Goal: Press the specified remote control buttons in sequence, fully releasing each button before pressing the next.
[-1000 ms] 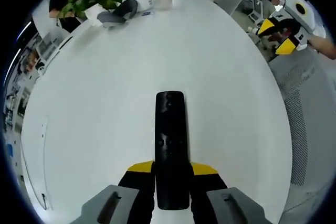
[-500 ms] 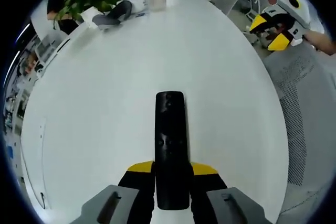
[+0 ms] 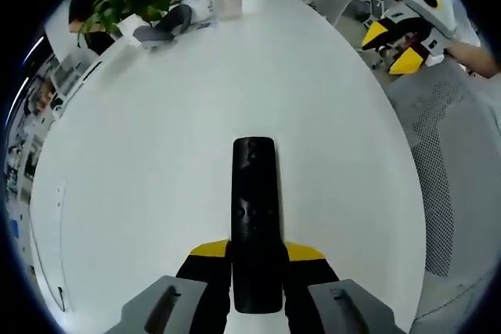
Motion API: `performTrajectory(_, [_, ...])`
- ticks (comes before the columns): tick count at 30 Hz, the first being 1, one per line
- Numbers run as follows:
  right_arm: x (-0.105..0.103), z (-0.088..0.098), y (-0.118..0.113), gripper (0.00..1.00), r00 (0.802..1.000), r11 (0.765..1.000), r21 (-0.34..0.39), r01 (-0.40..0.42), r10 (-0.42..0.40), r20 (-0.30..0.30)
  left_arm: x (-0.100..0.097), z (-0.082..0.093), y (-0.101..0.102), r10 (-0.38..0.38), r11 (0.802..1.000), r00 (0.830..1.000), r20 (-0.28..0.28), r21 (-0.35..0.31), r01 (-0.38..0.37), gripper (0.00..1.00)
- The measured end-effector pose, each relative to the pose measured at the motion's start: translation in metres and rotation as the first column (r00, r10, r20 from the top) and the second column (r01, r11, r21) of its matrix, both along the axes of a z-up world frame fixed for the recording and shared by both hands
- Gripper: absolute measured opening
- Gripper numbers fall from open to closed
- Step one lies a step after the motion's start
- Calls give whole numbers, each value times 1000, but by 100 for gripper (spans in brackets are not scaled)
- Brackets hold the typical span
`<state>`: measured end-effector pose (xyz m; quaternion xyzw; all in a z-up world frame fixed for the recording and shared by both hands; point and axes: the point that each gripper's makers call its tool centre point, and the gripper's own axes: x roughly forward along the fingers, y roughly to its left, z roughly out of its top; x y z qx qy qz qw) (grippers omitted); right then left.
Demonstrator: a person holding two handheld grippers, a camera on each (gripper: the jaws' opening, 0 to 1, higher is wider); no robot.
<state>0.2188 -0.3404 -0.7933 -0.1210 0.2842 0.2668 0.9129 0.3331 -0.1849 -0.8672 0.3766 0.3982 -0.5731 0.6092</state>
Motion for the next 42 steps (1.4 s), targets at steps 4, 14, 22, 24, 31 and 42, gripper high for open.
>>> performTrajectory(4, [-1,-1,1,20,1000,1000,-6,-6,6,-1,-3,0,0,-1,1000,1000,0,-4,1,24])
performTrajectory(14, [-1,-1,2,19,1000,1000,-9,-13,13,-4,-12,0,-1,-22,1000,1000,-1,-6,22,24])
performTrajectory(22, [-2,-2,2,19,1000,1000,-11,-15,15,-5,-19,1,-2,-31,999,1000,-2,-10,31,24])
performTrajectory(24, [-2,-2,2,18,1000,1000,-14,-17,16,-6,-20,1,-2,-30,999,1000,-3,-14,30,24])
performTrajectory(31, [-3,-3,4,17,1000,1000,-8,-29,29,-12,-29,1,-3,-31,999,1000,-2,-23,31,24])
performTrajectory(42, [-4,-3,7,17,999,999,-6,-47,47,-21,-43,1,-4,-32,999,999,-4,-38,32,24])
